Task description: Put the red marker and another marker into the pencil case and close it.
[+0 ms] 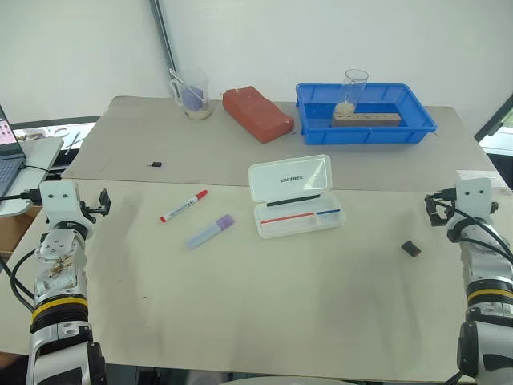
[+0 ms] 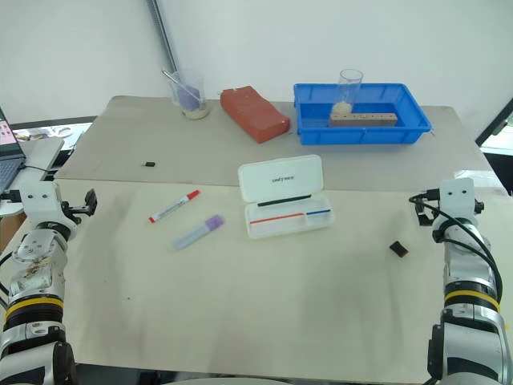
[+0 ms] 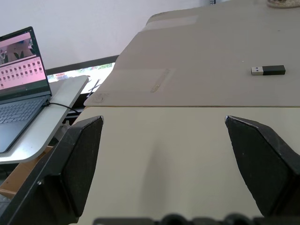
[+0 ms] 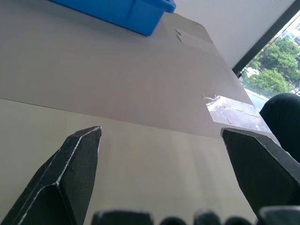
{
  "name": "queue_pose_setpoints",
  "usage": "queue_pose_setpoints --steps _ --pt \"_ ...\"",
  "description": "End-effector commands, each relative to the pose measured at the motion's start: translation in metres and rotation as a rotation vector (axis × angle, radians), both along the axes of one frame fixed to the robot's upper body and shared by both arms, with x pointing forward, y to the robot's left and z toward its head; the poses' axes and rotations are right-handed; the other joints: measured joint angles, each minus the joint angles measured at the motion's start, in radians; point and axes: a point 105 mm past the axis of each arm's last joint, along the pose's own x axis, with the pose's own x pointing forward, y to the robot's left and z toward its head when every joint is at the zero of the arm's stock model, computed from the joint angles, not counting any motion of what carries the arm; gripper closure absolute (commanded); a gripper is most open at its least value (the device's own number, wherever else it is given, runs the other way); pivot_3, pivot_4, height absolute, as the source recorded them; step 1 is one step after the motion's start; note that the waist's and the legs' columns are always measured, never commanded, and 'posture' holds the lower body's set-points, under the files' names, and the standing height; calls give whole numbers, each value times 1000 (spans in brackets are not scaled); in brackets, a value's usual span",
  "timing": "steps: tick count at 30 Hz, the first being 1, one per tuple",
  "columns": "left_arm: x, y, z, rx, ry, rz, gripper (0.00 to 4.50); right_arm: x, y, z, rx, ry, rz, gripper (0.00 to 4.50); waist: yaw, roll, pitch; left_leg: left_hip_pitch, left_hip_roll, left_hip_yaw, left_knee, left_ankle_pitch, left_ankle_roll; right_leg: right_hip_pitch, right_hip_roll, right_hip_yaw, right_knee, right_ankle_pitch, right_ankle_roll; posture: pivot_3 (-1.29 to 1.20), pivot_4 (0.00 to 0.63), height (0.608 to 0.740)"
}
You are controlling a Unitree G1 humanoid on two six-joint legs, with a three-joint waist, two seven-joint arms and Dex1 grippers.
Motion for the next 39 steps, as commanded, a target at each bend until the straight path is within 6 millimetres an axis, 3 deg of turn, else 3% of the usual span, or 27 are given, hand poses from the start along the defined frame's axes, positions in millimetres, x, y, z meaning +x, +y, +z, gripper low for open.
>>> queue_pose_setpoints --steps 1,6,10,15,20,23,26,32,39 --pt "-1 5 21 24 -56 1 81 2 -5 22 -17 -64 -5 0 0 0 0 0 0 0 0 0 0 0 0 0 0 0 0 0 150 740" --pt "-5 5 25 10 -68 -24 81 2 -5 24 -14 -67 4 0 -1 0 0 0 0 0 0 0 0 0 0 0 0 0 0 0 150 740" --pt "1 -22 43 3 -83 -201 81 9 6 39 3 -95 76 0 0 0 0 0 0 0 0 0 0 0 0 0 0 0 0 0 150 740" --pt "10 -101 76 99 -31 -626 81 12 38 63 31 -92 301 0 3 2 1 -1 0 1 0 0 -1 0 0 -1 0 0 0 0 150 740" --pt "6 -203 93 170 51 -1073 81 -8 85 79 33 -21 595 0 19 2 1 -2 0 1 0 0 -1 0 0 -2 -1 0 0 0 150 740" --pt "-6 -267 90 207 102 -1332 81 -35 124 79 58 66 786 0 28 4 1 -2 1 1 1 0 0 0 1 -1 -1 0 0 0 150 740" --pt "-13 -317 64 269 156 -1503 81 -65 156 69 53 160 890 0 33 3 2 -5 0 -1 2 0 0 0 2 -1 -2 -1 1 0 150 740" --pt "-17 -354 19 346 271 -1627 81 -107 197 51 125 260 981 0 19 2 3 -7 -1 -3 2 0 1 -3 3 1 -2 -1 1 0 150 740" --pt "-15 -372 -15 392 341 -1662 81 -115 214 51 134 243 963 0 28 1 3 -13 -3 -6 4 0 1 -9 3 1 -1 -2 3 0 150 740"
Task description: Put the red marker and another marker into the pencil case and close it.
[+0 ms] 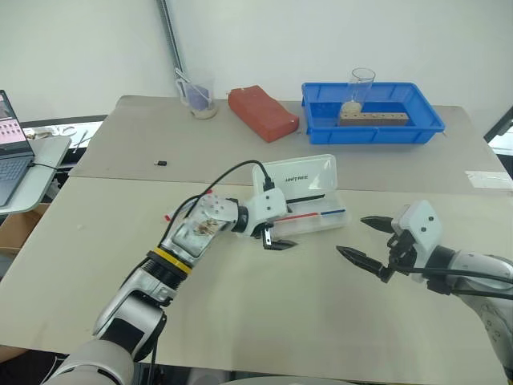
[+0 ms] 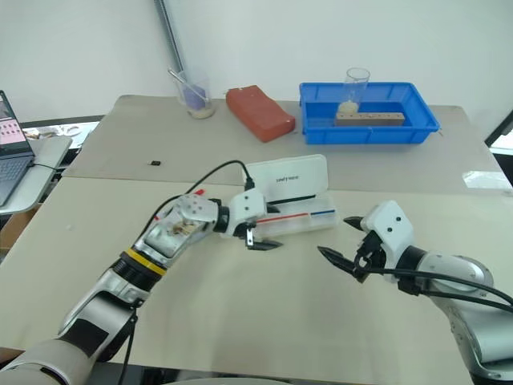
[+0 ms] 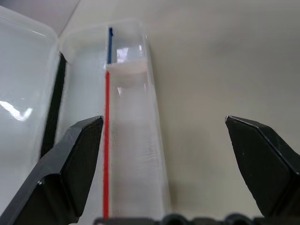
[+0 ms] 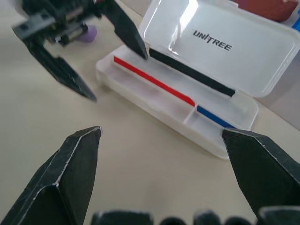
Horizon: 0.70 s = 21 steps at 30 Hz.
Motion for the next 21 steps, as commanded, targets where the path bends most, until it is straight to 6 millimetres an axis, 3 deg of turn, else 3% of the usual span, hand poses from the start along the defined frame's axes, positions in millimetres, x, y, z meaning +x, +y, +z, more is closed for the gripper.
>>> queue_pose_setpoints --steps 1,4,11,16,21 --pt "2 -5 -2 34 -46 -37 81 -1 8 11 14 -44 -2 0 2 0 0 0 0 0 0 0 0 0 0 0 0 0 0 0 150 740" --pt "4 -3 -14 74 -37 -38 939 1 5 10 2 -57 -24 0 1 0 0 0 0 -1 0 0 0 0 0 0 0 0 0 0 150 740" --pt "4 -2 -16 76 -48 -42 4371 3 5 11 -11 -66 -19 0 1 0 0 0 -1 -2 0 0 0 0 0 -1 1 0 0 0 150 740" --pt "-10 6 -11 78 -48 -101 4449 1 5 12 -28 -49 20 0 0 0 0 0 -1 -2 0 0 0 0 0 -1 1 0 0 0 150 740" --pt "-39 20 -14 112 -27 -162 4449 -12 9 8 -25 22 104 0 -1 1 0 0 0 -2 -1 0 0 0 0 -1 1 1 -2 0 150 740"
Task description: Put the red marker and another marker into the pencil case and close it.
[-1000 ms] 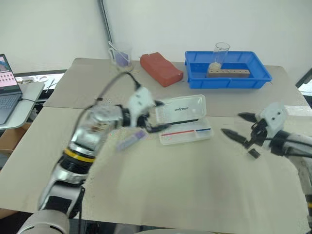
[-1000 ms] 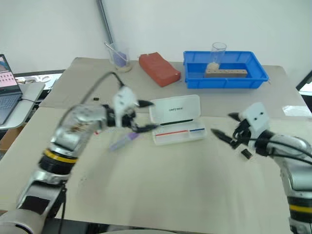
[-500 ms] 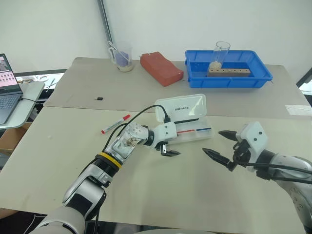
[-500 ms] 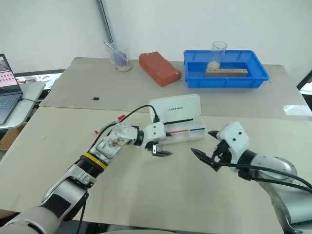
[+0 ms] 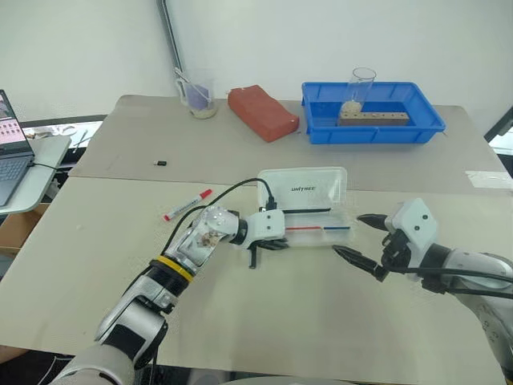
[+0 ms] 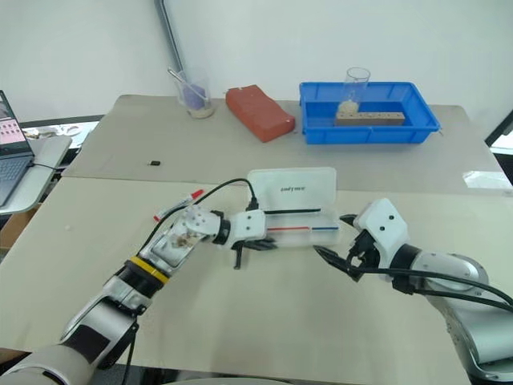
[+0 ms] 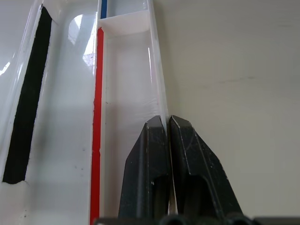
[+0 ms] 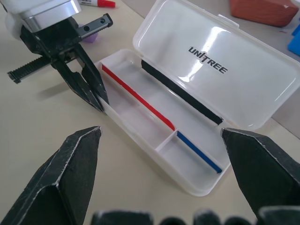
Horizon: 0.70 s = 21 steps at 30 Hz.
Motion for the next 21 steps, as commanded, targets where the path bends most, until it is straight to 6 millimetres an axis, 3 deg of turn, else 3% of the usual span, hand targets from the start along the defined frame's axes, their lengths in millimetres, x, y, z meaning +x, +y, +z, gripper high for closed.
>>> queue_pose_setpoints --steps 1,3,8,11,18,21 --pt "-19 2 6 2 -7 -57 4449 -9 4 8 7 -2 63 0 0 0 0 0 0 0 0 0 0 0 0 0 0 0 0 0 150 740" --pt "-31 7 0 16 2 -69 4449 -15 7 5 4 31 99 0 2 0 0 0 0 0 0 0 0 1 0 0 0 0 0 0 150 740" --pt "-38 7 -2 1 3 -40 4449 -16 11 0 3 51 125 0 4 0 0 1 0 0 1 0 0 1 -1 -1 0 0 1 0 150 740" --pt "-40 6 3 -23 8 -30 3376 -15 13 0 2 55 138 0 3 0 0 1 0 0 1 0 0 1 -1 -1 0 0 1 0 150 740" --pt "-48 14 32 -83 105 -21 20 -7 8 7 -9 44 151 0 1 0 0 1 1 0 1 0 0 1 0 -1 0 0 1 0 150 740" --pt "-61 24 49 -119 219 -42 20 -4 8 13 -22 33 173 0 1 0 0 1 1 0 1 0 0 1 0 -1 1 -1 2 0 150 740"
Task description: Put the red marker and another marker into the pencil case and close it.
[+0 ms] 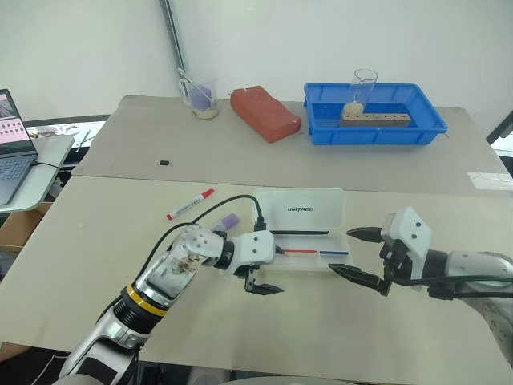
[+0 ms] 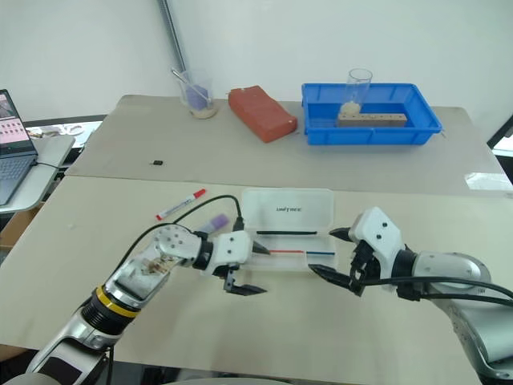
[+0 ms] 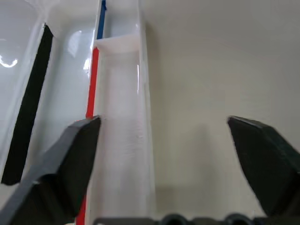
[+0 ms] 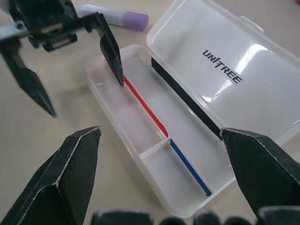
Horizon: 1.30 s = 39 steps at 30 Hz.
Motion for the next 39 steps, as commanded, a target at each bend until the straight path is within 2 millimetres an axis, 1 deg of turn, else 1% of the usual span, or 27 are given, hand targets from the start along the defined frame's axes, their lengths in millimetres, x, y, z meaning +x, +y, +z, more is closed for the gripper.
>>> queue_pose_setpoints --steps 1,5,7,8,9,10,11,12,13,14,16,17,19,23,26,29,30,34,37,38,39 --pt "-14 6 31 -87 86 -40 20 2 3 16 3 -43 51 0 0 0 0 0 0 0 0 0 0 0 0 0 0 0 0 0 150 740" --pt "-21 11 49 -148 171 -34 20 4 7 23 13 -51 82 0 1 0 0 0 0 0 0 0 0 0 0 0 0 -1 1 0 150 740" --pt "-15 15 62 -193 183 3 20 7 11 28 30 -60 94 0 1 0 0 1 0 0 0 0 0 0 0 0 0 -1 2 0 150 740" --pt "2 18 74 -240 158 88 20 9 17 32 48 -72 106 0 2 -1 0 0 0 0 1 0 0 0 0 0 0 -1 2 0 150 740" --pt "13 21 82 -275 143 149 20 11 22 35 64 -80 116 0 2 -1 1 0 1 0 1 0 0 0 0 0 1 -1 2 0 150 740" --pt "31 29 89 -298 100 243 20 12 28 38 78 -89 129 0 2 -2 1 0 1 -1 1 0 0 0 0 -1 1 -1 2 0 150 740" --pt "53 43 92 -314 37 359 20 13 35 41 93 -98 144 0 2 -2 1 0 1 -1 1 0 0 0 1 -1 1 -2 3 0 150 740" --pt "69 55 93 -314 -18 453 20 14 40 44 103 -105 155 0 1 -2 1 1 0 -2 1 0 0 -1 1 -1 1 -2 3 0 150 740" --pt "87 72 92 -311 -69 559 20 15 46 47 114 -117 168 0 -1 -1 0 1 0 -2 1 0 0 0 1 -1 1 -2 3 0 150 740" --pt "99 87 88 -301 -100 635 20 17 51 50 124 -128 178 0 -5 0 0 1 0 -2 0 0 0 0 1 0 1 -1 2 0 150 740" --pt "118 120 75 -243 -175 767 20 22 62 56 144 -149 200 0 -10 -1 0 1 0 -2 -1 0 0 -1 2 1 1 1 -2 0 150 740" --pt "124 134 68 -218 -190 812 20 24 68 59 152 -157 214 0 -10 0 0 1 0 -2 -1 0 0 -1 2 1 1 1 -3 0 150 740" --pt "128 150 52 -164 -196 844 20 27 77 62 161 -165 242 0 -7 1 0 1 1 -2 -2 0 0 -2 3 1 2 1 -3 0 150 740" --pt "126 166 15 -59 -146 851 20 31 93 70 190 -171 290 0 5 -2 0 1 2 0 -2 0 0 -4 2 -1 1 2 -3 0 150 740" --pt "124 173 -2 -46 -92 866 20 33 103 78 224 -177 310 0 10 -2 0 1 3 3 -2 0 0 -6 -1 -2 2 2 -4 0 150 740" --pt "121 185 -18 -36 -43 888 637 32 109 85 245 -182 325 0 10 -2 -1 0 5 4 -2 0 0 -6 -1 -3 2 2 -5 0 150 740" --pt "120 187 -20 -41 -31 891 990 31 109 86 245 -182 327 0 9 -2 -2 0 5 5 -2 0 0 -5 -1 -3 3 3 -5 0 150 740" --pt "121 193 -19 -43 -45 902 2876 33 109 86 240 -191 318 0 2 -1 -2 1 7 5 -2 0 0 -4 2 -3 5 3 -8 0 150 740" --pt "123 194 -14 -54 -63 911 4337 35 108 85 231 -201 310 0 1 -1 -2 1 7 5 -2 0 0 -4 2 -3 5 3 -8 0 150 740" --pt "125 194 -7 -72 -81 916 4350 36 107 85 232 -202 306 0 1 -1 -2 1 7 5 -2 0 0 -4 2 -3 5 3 -8 0 150 740" --pt "128 193 4 -114 -96 932 4349 37 106 85 230 -202 300 0 1 -1 -2 1 7 5 -2 0 0 -5 2 -3 5 3 -8 0 150 740"
